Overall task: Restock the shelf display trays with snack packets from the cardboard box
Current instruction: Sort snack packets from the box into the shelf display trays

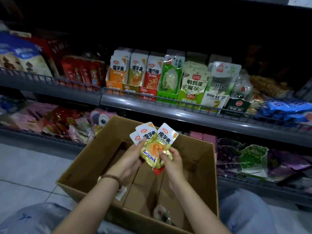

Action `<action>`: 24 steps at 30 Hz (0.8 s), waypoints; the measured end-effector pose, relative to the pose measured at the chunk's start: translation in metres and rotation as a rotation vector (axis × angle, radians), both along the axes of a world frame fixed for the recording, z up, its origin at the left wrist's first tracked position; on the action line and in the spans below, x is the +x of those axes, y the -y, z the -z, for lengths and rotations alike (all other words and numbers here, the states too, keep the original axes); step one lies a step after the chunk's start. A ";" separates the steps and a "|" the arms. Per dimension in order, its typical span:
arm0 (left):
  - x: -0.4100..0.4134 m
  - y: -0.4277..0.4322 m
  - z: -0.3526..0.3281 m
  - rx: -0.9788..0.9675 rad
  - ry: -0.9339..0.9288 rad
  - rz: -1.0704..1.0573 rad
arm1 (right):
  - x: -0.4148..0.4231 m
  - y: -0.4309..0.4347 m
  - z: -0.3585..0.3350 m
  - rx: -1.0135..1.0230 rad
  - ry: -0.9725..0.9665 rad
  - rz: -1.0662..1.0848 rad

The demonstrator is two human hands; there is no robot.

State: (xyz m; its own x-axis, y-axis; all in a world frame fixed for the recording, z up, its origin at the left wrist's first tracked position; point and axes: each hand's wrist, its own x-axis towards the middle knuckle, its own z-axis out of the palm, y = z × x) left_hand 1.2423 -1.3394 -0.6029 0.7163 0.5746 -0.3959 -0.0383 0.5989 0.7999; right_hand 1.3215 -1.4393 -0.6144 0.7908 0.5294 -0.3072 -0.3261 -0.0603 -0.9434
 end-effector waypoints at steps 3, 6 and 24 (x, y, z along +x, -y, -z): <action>-0.007 0.005 -0.005 0.096 0.013 -0.013 | -0.015 -0.003 0.003 0.041 0.031 -0.030; -0.017 0.002 -0.015 0.210 -0.022 0.031 | -0.012 -0.003 -0.002 0.080 0.076 -0.045; -0.046 -0.033 -0.057 0.514 -0.074 0.031 | 0.001 -0.058 -0.051 0.185 -0.093 -0.243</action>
State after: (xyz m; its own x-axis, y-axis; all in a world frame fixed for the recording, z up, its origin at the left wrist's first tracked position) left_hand 1.1967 -1.3060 -0.5459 0.7170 0.6870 -0.1180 0.0407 0.1277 0.9910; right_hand 1.3220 -1.3814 -0.5637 0.6071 0.7533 -0.2529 -0.4087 0.0230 -0.9124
